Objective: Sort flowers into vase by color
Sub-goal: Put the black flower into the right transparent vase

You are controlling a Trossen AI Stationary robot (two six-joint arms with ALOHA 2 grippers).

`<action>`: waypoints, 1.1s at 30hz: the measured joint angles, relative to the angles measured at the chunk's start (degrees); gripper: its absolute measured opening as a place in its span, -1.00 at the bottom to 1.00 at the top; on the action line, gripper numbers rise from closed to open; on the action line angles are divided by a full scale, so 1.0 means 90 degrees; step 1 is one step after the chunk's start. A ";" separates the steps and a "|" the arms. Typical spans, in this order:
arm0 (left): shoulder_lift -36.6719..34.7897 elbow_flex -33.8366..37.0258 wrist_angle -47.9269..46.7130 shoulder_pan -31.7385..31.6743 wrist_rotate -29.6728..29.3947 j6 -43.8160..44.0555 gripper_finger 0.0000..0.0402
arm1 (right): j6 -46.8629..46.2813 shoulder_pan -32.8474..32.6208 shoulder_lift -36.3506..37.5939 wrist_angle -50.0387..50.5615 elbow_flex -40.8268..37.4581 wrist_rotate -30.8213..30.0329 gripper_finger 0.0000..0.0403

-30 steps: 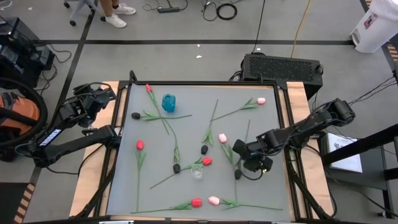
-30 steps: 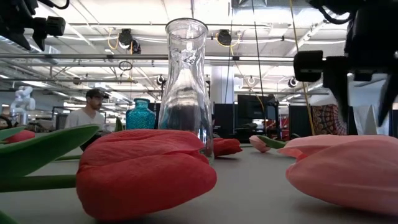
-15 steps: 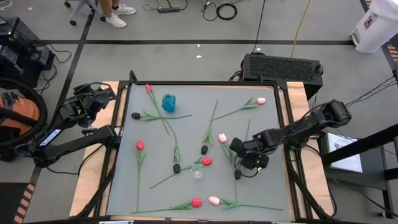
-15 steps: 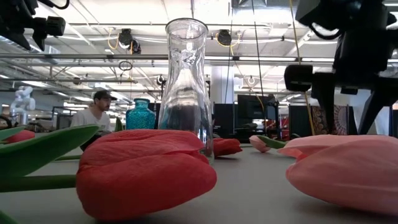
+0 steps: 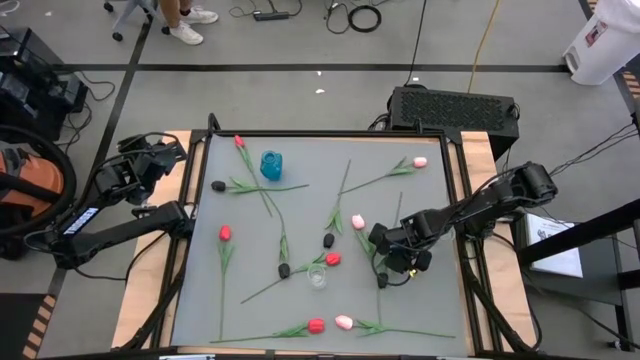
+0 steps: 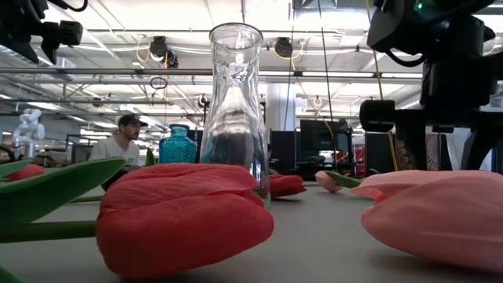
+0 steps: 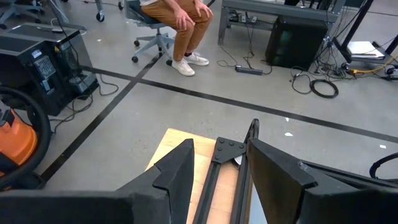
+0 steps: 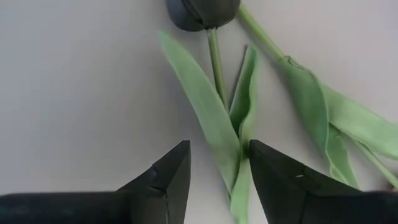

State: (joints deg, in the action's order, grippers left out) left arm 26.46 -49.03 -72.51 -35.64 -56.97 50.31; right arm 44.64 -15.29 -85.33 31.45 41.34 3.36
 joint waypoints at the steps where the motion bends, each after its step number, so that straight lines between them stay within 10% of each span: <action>1: -0.0002 0.0000 0.0000 -0.0002 0.0000 0.0001 -0.22 | -0.0004 0.0000 -0.0021 -0.0004 0.0000 0.0000 -0.23; 33: -0.0001 0.0000 0.0000 -0.0002 0.0000 0.0000 -0.22 | -0.0051 0.0160 -0.0092 -0.0124 0.0000 -0.0001 -0.31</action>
State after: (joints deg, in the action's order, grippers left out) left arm 26.45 -49.02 -72.51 -35.66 -56.97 50.32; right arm 44.18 -13.85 -86.15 30.33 41.34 3.34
